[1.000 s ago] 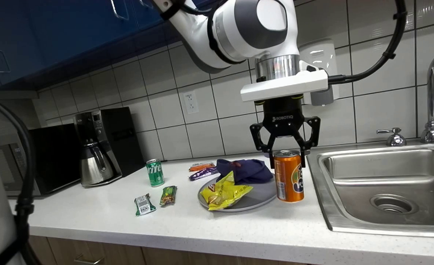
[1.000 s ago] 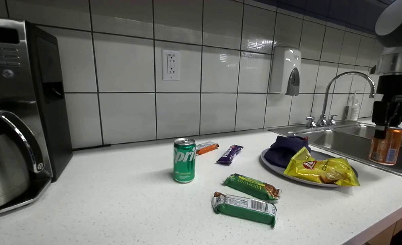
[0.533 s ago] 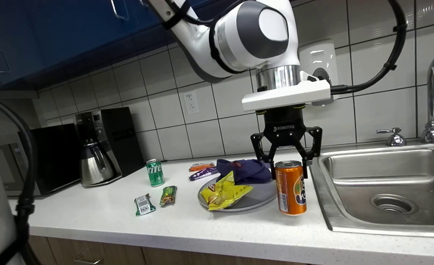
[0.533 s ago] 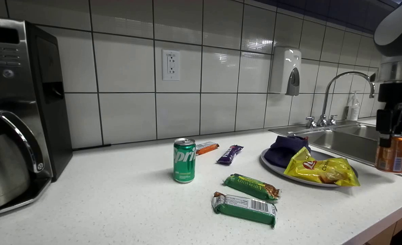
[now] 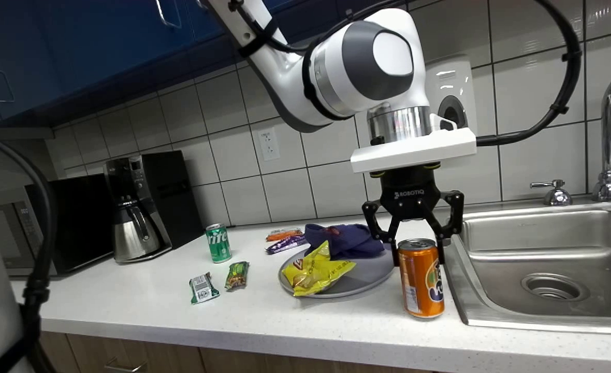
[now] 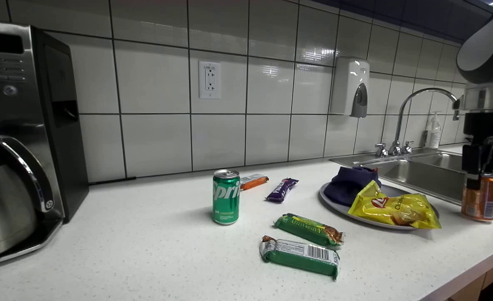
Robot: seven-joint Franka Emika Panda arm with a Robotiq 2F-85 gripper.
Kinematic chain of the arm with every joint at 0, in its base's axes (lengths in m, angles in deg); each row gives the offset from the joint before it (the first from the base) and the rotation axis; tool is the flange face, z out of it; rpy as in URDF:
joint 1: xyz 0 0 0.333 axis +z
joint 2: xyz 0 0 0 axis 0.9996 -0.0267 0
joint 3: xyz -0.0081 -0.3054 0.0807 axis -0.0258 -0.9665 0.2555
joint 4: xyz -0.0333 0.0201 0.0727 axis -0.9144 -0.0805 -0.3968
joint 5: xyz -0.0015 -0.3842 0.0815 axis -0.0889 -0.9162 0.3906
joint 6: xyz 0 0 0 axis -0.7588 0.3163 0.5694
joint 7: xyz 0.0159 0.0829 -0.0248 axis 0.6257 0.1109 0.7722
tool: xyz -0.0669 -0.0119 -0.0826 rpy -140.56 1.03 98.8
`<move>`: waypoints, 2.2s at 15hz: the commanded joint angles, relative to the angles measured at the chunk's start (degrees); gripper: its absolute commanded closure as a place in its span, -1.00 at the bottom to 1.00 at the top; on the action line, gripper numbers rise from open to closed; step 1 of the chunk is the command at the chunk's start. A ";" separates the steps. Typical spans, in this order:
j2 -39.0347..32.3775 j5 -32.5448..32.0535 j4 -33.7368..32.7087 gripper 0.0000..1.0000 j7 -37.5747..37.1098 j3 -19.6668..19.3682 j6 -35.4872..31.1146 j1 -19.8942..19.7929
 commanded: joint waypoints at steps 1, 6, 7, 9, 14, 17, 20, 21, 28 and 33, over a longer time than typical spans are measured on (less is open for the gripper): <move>-0.72 -0.70 -0.52 0.23 -0.79 0.88 -2.01 -0.94; 0.09 0.14 -0.15 0.23 -0.26 1.01 -2.66 -0.93; 0.25 0.27 -0.09 0.23 -0.18 1.02 -2.59 -0.93; 0.46 0.25 0.02 -0.78 -0.26 0.99 -2.24 -0.97; 1.46 0.28 0.18 -1.00 -0.57 0.97 -1.21 -0.93; 2.69 0.41 -0.45 -1.00 -0.76 1.17 0.14 -0.63; 4.54 1.34 -1.69 -1.00 -0.38 1.81 1.41 0.10; 5.12 1.83 -2.27 -1.00 -0.26 2.17 1.75 0.42; 7.34 5.74 -6.55 -1.00 -1.09 4.17 5.18 3.33; 6.56 5.34 -5.89 -1.00 -0.18 3.99 3.19 3.40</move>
